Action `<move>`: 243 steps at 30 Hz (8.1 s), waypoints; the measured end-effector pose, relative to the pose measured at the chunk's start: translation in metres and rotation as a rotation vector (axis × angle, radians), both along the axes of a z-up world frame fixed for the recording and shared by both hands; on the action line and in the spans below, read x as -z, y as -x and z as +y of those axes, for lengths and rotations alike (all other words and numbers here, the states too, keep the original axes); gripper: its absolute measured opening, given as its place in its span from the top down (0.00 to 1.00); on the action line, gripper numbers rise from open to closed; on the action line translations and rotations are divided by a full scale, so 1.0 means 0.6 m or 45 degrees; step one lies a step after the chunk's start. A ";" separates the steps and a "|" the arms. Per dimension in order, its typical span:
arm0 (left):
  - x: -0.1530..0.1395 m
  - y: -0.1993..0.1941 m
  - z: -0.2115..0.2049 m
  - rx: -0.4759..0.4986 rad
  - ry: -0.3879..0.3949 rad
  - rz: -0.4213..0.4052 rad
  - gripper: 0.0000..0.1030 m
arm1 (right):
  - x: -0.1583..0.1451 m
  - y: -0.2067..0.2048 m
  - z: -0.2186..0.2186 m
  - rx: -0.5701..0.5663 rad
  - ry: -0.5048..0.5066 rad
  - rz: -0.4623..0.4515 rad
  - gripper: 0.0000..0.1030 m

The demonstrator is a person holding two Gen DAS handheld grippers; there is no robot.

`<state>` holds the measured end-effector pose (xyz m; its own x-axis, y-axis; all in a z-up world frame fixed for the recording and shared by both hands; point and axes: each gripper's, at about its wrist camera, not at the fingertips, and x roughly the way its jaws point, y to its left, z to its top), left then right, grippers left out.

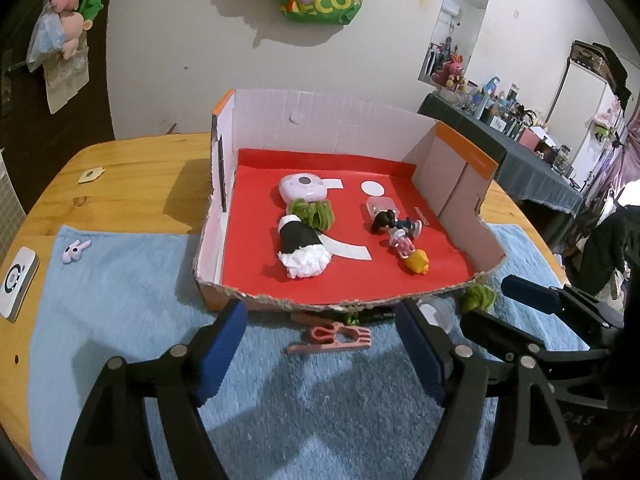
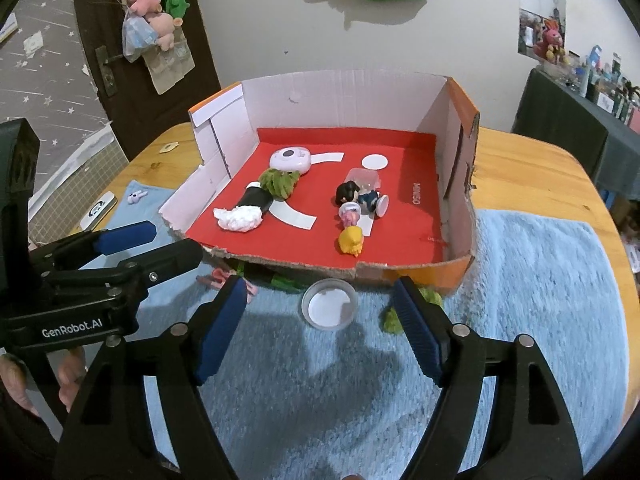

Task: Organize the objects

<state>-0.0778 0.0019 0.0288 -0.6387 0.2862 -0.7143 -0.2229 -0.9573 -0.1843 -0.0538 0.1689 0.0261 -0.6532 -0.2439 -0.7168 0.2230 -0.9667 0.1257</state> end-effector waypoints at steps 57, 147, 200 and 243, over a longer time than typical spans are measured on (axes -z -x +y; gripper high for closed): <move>0.077 0.003 0.024 0.080 0.012 -0.144 0.42 | 0.073 0.003 0.008 0.005 -0.020 -0.128 0.52; 0.081 0.023 0.021 0.190 0.126 -0.081 0.29 | 0.092 0.021 -0.025 -0.051 -0.075 -0.127 0.62; 0.076 -0.023 -0.032 0.012 0.114 -0.062 0.83 | 0.066 -0.019 -0.053 -0.083 -0.083 -0.046 0.62; -0.029 -0.051 -0.027 0.069 0.013 0.112 0.83 | -0.009 -0.014 -0.058 -0.122 -0.009 0.043 0.62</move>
